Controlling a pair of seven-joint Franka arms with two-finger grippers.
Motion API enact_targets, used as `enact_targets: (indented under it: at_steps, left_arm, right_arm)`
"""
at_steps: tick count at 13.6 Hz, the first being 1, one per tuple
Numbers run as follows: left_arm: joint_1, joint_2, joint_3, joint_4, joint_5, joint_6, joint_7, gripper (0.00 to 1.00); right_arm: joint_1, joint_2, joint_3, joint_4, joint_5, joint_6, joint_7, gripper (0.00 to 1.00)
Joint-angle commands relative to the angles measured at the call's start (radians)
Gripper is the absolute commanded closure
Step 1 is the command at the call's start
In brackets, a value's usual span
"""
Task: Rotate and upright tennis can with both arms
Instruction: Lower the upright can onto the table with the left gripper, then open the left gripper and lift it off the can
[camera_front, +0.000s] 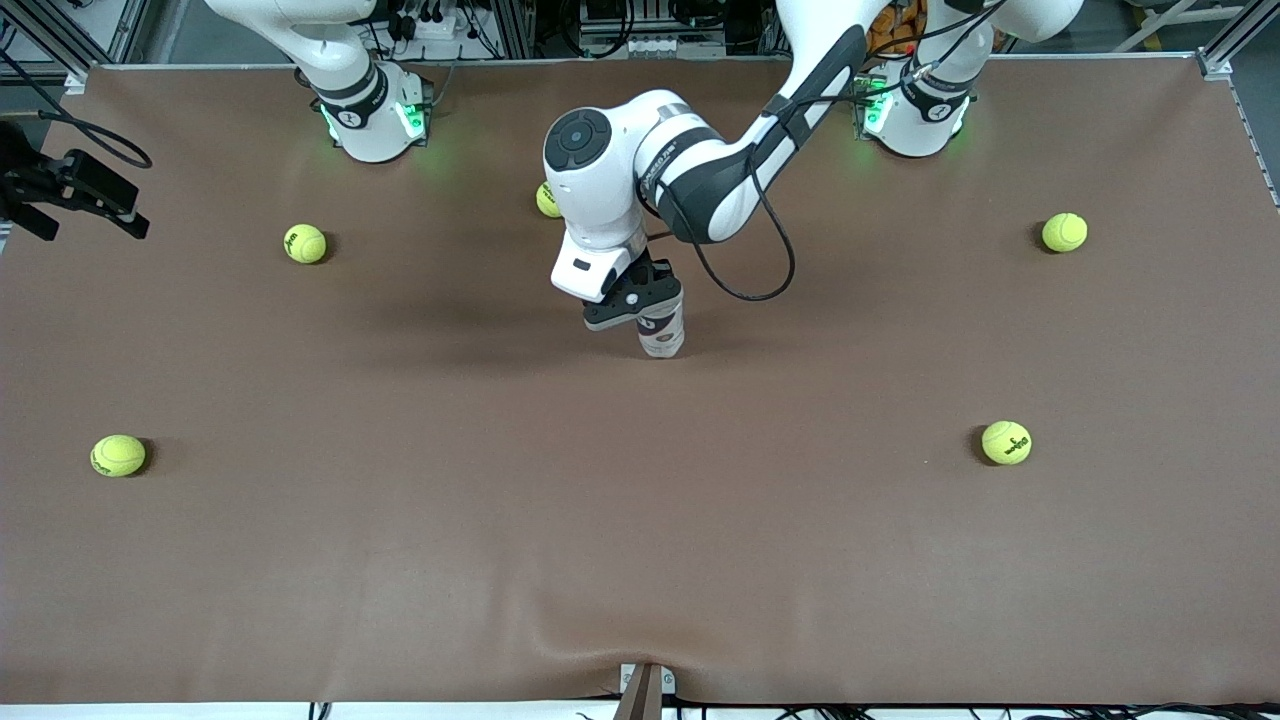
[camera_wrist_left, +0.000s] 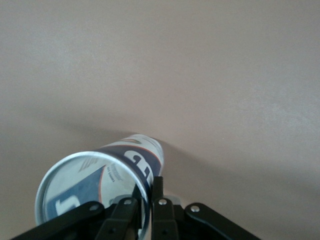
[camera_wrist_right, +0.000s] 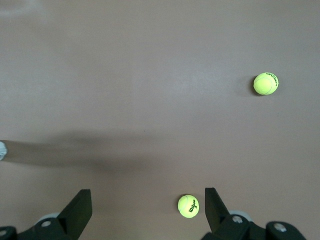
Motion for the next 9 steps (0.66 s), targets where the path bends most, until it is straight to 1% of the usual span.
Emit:
enact_targets:
  at_steps: [1, 2, 4, 5, 6, 8, 9]
  left_arm:
    - [-0.007, 0.014, 0.006, 0.030, 0.018, -0.007, -0.014, 0.73]
    - [-0.006, 0.012, 0.006, 0.028, 0.018, -0.007, -0.012, 0.71]
    - [-0.006, 0.006, 0.006, 0.028, 0.019, -0.007, -0.015, 0.61]
    - [-0.004, 0.001, 0.006, 0.030, 0.018, -0.009, -0.015, 0.60]
    - [-0.004, -0.008, 0.006, 0.030, 0.018, -0.009, -0.018, 0.51]
    - [0.005, -0.037, 0.004, 0.030, 0.009, -0.021, -0.018, 0.42]
    - [0.010, -0.048, 0.004, 0.030, -0.002, -0.023, -0.018, 0.30]
  right_arm:
    - [-0.007, 0.010, 0.005, 0.024, 0.005, -0.016, 0.013, 0.00]
    - [-0.007, 0.010, 0.005, 0.024, 0.005, -0.016, 0.013, 0.00]
    - [-0.008, 0.010, 0.005, 0.024, 0.005, -0.016, 0.013, 0.00]
    - [-0.007, 0.010, 0.005, 0.024, 0.005, -0.016, 0.013, 0.00]
    - [-0.007, 0.010, 0.005, 0.024, 0.005, -0.016, 0.013, 0.00]
    - [-0.007, 0.010, 0.005, 0.024, 0.005, -0.016, 0.013, 0.00]
    - [-0.007, 0.010, 0.005, 0.024, 0.005, -0.016, 0.013, 0.00]
